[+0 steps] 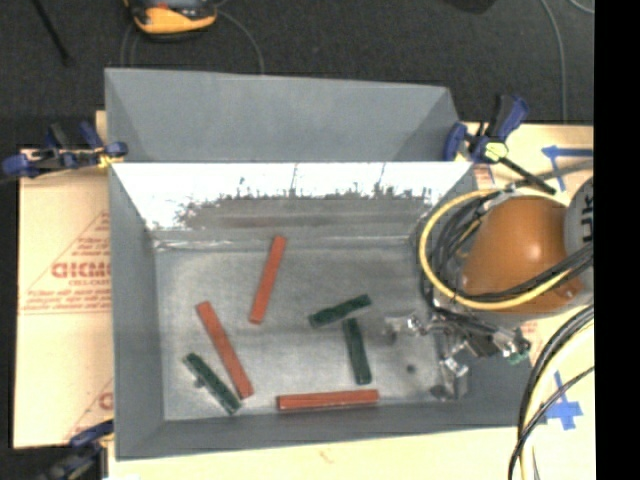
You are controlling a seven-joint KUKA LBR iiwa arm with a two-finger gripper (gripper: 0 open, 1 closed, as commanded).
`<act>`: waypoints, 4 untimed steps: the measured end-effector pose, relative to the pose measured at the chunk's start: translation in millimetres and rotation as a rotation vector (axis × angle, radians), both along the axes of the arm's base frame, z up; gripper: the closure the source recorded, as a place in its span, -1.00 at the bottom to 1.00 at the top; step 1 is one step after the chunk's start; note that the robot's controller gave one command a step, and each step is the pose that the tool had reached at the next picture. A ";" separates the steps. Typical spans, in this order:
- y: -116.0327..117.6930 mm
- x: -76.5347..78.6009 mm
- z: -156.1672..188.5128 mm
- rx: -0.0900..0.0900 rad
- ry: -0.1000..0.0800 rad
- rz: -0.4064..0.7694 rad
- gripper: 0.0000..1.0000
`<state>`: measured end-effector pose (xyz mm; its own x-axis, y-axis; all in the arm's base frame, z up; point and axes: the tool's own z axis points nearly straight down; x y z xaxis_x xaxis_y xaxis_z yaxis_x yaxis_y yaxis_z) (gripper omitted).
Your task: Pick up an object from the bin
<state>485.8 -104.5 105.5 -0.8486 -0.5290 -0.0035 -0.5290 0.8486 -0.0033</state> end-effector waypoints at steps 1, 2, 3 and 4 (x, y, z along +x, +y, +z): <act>18.2 -2.4 -0.8 0.002 0.004 0.034 -1.00; 62.2 20.4 -2.7 0.000 0.000 0.043 -1.00; 117.6 31.7 -2.6 0.004 -0.001 0.036 -1.00; 89.1 71.6 -31.2 0.000 -0.005 0.354 1.00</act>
Offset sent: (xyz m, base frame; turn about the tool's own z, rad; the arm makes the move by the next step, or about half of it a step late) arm 0.0385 0.1078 -0.0082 -0.0619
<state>557.4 -15.5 74.2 -0.6124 -0.7905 -0.0077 -0.7905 0.6125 -0.0066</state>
